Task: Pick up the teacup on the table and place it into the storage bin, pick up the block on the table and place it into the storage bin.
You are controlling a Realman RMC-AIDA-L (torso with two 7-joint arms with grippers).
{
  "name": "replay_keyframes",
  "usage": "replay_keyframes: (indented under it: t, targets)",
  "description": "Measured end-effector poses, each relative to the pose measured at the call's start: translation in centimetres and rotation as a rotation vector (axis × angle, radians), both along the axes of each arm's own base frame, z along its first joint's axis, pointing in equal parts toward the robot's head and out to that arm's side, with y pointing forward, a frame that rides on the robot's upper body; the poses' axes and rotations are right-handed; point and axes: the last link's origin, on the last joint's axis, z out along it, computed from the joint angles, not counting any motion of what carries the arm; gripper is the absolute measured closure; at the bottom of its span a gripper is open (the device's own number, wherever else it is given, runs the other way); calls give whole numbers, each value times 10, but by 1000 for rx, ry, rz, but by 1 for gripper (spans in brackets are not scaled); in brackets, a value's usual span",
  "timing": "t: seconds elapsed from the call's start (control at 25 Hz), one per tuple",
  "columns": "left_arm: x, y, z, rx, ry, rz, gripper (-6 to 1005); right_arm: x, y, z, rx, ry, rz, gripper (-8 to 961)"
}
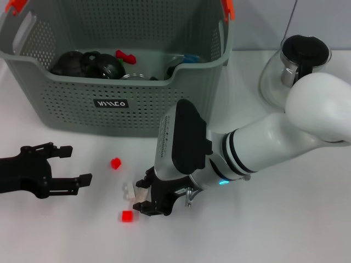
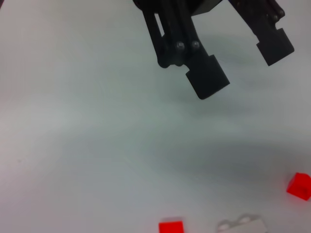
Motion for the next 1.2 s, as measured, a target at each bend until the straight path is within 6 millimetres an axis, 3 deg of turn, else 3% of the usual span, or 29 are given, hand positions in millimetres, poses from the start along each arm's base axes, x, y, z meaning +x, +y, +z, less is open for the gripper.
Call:
replay_keyframes:
  t: [0.2,0.84,1.08,1.2]
  targets:
    - [0,0,0,1,1,0,118,1,0,0,1,3,-11,497]
    - [0,0,0,-2,0,-3,120,4,-1,4,7,16,-48,497]
    - [1,0,1,-6,-4,-4,121,12,-4,18,-18,43,-94,499]
    - [2,0,1,-7,-7,-5,121,13,-2,37,-28,62,-124,500]
